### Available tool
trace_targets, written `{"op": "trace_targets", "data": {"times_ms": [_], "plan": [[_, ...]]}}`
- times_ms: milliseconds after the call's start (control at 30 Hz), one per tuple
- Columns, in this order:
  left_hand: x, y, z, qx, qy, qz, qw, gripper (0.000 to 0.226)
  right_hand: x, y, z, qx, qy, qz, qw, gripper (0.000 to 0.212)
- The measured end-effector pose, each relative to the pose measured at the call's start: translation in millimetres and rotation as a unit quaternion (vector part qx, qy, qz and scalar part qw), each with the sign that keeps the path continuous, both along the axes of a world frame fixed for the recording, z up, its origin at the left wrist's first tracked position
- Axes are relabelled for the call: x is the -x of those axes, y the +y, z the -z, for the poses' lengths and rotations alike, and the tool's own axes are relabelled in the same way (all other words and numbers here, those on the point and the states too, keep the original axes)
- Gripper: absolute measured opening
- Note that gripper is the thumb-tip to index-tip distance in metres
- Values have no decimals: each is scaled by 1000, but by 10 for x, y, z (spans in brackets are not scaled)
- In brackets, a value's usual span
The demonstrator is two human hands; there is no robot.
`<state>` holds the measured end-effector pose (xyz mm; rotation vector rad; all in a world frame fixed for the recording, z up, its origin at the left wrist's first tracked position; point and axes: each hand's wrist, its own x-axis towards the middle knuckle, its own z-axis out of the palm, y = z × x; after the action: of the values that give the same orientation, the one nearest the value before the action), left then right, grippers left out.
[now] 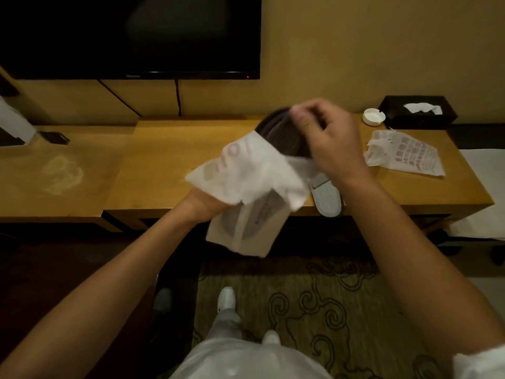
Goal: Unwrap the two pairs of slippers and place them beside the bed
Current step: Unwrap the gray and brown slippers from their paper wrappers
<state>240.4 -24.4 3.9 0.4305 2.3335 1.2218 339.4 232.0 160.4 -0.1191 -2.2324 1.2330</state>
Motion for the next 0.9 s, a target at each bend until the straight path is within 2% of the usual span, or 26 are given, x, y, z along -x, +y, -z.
{"op": "trace_targets", "data": {"times_ms": [67,133,200,233,300,367,433,500,533,567,600,633,667,733,767,800,833,900], "plan": [[-198,54,-345,-53,-41,18,998,40,65,125,-53,120,39,85,988,25],[-170,-101,-364,-95,-27,-35,995,41,119,224,-35,161,68,163,971,25],[33,-265,-252,-55,15,-105,993,39,123,297,3,133,95,219,962,26],[145,-352,-218,7,35,-126,991,49,119,324,8,109,102,230,962,27],[273,-417,-309,100,53,-157,981,61,123,342,3,40,57,191,979,30],[317,-316,-450,49,87,-161,982,60,134,227,21,-45,-33,85,995,31],[240,-54,-645,-13,94,-83,992,49,161,34,102,-52,-65,6,997,29],[17,248,-774,-85,47,-22,995,39,226,-111,200,26,-64,-20,997,29],[-113,337,-818,-138,-29,-23,990,42,260,-156,238,80,-72,-24,994,30],[-264,406,-890,-195,-134,-36,971,40,301,-172,275,139,-86,-24,986,30],[-333,447,-902,-265,-246,-39,932,36,329,-175,297,199,-100,-22,975,31],[-377,476,-911,-284,-293,-40,912,46,352,-162,323,260,-112,-17,959,31],[-405,481,-888,-280,-294,-24,914,53,369,-139,340,322,-120,-15,939,33],[-426,474,-864,-264,-222,5,939,34,398,-51,406,460,-120,-45,878,45],[-422,476,-850,-264,-198,3,944,27,411,24,461,536,-115,-72,834,51],[-390,478,-827,-273,-195,-11,942,24,417,106,519,597,-118,-91,789,52],[-356,476,-796,-297,-206,-21,932,23,421,170,595,623,-137,-106,763,48],[-279,484,-771,-345,-219,-53,911,23,364,224,775,535,-222,-119,807,38]]}}
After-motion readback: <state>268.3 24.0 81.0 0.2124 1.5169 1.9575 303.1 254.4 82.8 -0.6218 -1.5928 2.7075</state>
